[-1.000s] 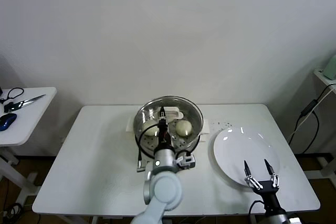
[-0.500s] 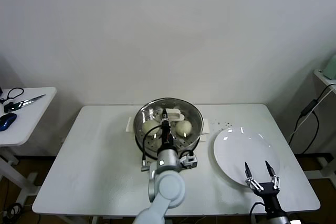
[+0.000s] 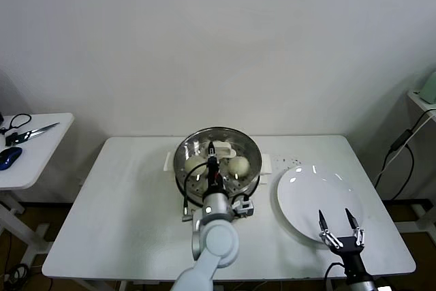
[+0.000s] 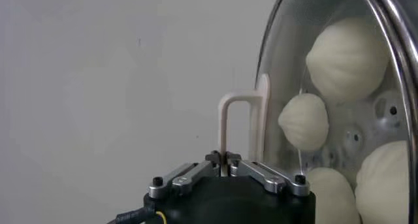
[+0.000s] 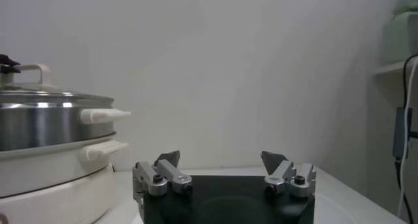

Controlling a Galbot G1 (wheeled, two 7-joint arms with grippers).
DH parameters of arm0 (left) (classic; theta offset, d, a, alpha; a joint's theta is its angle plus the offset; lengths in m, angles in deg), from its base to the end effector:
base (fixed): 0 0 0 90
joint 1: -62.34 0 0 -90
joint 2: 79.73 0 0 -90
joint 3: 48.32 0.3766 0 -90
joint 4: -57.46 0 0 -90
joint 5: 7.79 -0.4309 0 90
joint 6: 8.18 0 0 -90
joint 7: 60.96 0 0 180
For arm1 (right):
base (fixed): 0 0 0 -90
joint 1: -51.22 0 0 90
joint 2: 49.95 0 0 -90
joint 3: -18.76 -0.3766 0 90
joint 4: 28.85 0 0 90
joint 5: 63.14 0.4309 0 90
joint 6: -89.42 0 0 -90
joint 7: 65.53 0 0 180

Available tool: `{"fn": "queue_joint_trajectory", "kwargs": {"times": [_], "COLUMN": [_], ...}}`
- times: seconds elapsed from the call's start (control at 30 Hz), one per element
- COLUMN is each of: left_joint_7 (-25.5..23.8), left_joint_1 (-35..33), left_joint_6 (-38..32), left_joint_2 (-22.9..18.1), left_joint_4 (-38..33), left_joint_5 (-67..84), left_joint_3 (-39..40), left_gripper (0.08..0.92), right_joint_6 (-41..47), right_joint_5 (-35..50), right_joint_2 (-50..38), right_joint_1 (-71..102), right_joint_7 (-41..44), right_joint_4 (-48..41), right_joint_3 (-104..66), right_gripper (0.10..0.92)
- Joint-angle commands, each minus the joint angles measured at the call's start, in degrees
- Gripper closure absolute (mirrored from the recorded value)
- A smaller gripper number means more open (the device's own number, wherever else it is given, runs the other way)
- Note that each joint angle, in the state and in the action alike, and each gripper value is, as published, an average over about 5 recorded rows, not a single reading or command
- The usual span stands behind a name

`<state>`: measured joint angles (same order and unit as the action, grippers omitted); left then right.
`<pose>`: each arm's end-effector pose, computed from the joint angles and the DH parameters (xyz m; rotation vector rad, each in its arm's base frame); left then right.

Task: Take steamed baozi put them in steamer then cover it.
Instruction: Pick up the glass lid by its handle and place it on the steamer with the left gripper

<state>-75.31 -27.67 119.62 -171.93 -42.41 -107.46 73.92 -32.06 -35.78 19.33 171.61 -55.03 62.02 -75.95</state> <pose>0.3590 -0.2379 -0.2939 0.1074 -2.1696 -2.1409 0.2016 -0.1640 -0.5050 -0.0994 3.0669 0.0875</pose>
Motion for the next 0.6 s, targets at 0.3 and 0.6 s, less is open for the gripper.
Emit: {"fn": "queue_joint_trajectory", "kwargs": {"times": [0.3, 0.6], "left_joint_7": [0.55, 0.44], "left_joint_1": [-0.08, -0.42], "left_joint_6": [-0.19, -0.18], "left_joint_2": [-2.80, -2.80], "left_joint_4": [0.23, 0.59], "left_joint_5": [-1.02, -0.13], "left_joint_3": [-0.12, -0.06], "left_gripper": [0.857, 0.854], "right_joint_6": [0.17, 0.44], "right_joint_5": [-0.03, -0.23], "right_joint_2": [-0.16, 0.02], "right_joint_1": [0.02, 0.12], "right_joint_7": [0.33, 0.55], "right_joint_4": [0.37, 0.82], "right_joint_3": [-0.19, -0.25], "right_gripper": [0.203, 0.203]}}
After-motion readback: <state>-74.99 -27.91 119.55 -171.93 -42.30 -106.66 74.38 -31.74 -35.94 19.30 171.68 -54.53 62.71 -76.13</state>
